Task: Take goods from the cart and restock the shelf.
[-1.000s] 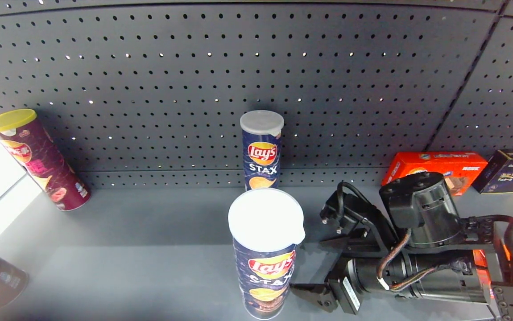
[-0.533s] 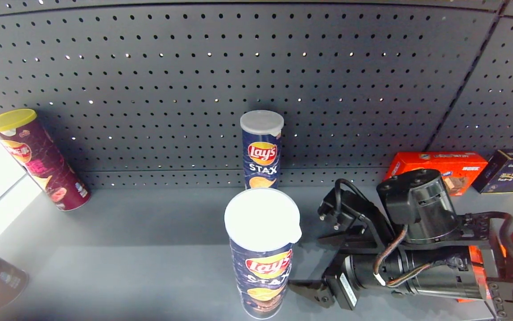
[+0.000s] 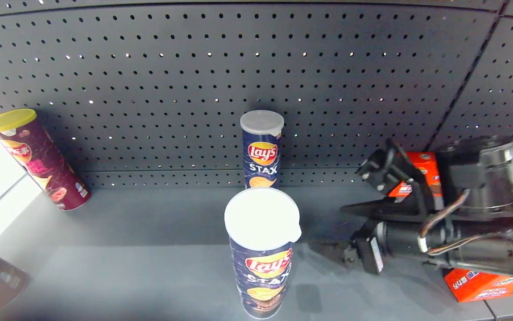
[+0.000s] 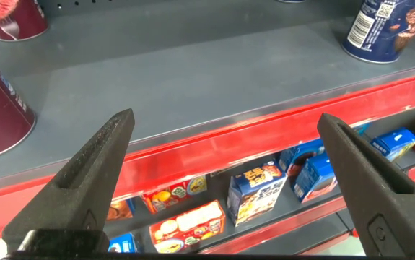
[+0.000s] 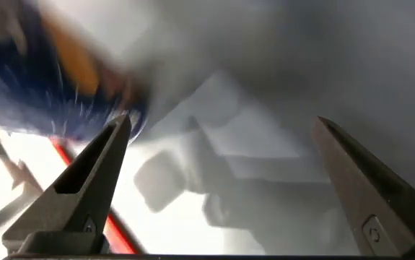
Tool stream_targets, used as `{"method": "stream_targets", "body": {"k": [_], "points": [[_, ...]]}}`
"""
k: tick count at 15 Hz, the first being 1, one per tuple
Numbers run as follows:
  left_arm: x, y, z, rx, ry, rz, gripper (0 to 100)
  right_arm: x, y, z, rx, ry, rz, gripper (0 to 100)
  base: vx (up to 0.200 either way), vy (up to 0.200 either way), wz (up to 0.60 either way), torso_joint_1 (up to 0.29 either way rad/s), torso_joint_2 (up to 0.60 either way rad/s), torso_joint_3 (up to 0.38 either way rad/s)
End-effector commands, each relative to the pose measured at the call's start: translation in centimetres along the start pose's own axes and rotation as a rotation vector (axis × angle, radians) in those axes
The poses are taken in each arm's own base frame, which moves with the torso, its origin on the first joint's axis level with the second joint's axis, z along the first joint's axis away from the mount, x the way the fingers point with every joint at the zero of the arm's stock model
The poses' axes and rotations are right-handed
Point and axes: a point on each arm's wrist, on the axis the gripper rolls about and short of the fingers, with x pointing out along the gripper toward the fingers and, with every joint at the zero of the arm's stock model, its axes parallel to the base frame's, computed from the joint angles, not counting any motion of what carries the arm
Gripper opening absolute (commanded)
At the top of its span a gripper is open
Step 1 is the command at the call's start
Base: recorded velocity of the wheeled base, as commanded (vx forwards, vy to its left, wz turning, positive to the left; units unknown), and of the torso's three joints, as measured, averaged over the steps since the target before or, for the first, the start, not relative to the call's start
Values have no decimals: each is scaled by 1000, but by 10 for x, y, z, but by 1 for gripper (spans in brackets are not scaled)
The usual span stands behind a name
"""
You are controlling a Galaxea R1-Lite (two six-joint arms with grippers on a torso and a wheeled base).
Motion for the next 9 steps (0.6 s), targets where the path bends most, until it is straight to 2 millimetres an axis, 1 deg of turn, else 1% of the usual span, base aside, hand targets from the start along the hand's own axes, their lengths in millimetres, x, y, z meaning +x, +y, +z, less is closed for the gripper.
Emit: {"method": "stream_targets", "body": {"k": [1,2,3,4,5,6,7,8,9], "points": [[0,0,0,3,1,-2,100,-79,-26,20,27,-228,-164,100,0,0,0,0,0,0],[0,0,0,3,1,-2,100,-96,-31,18,33,-259,-212,100,0,0,0,0,0,0],[0,0,0,3,1,-2,100,-126,-37,10,45,-312,-303,100,0,0,0,0,0,0],[0,0,0,3,1,-2,100,-146,-35,0,50,-343,-361,100,0,0,0,0,0,0],[0,0,0,4,1,-2,100,-174,-27,-19,61,-392,-437,100,0,0,0,0,0,0],[0,0,0,4,1,-2,100,-196,-16,-45,68,-425,-526,100,0,0,0,0,0,0],[0,0,0,6,1,-4,100,-212,-1,-80,65,-450,-634,100,0,0,0,0,0,0],[0,0,0,6,1,-5,100,-216,5,-89,64,-462,-670,100,0,0,0,0,0,0],[0,0,0,6,1,-13,100,-223,20,-114,50,-502,-757,100,0,0,0,0,0,0]]}}
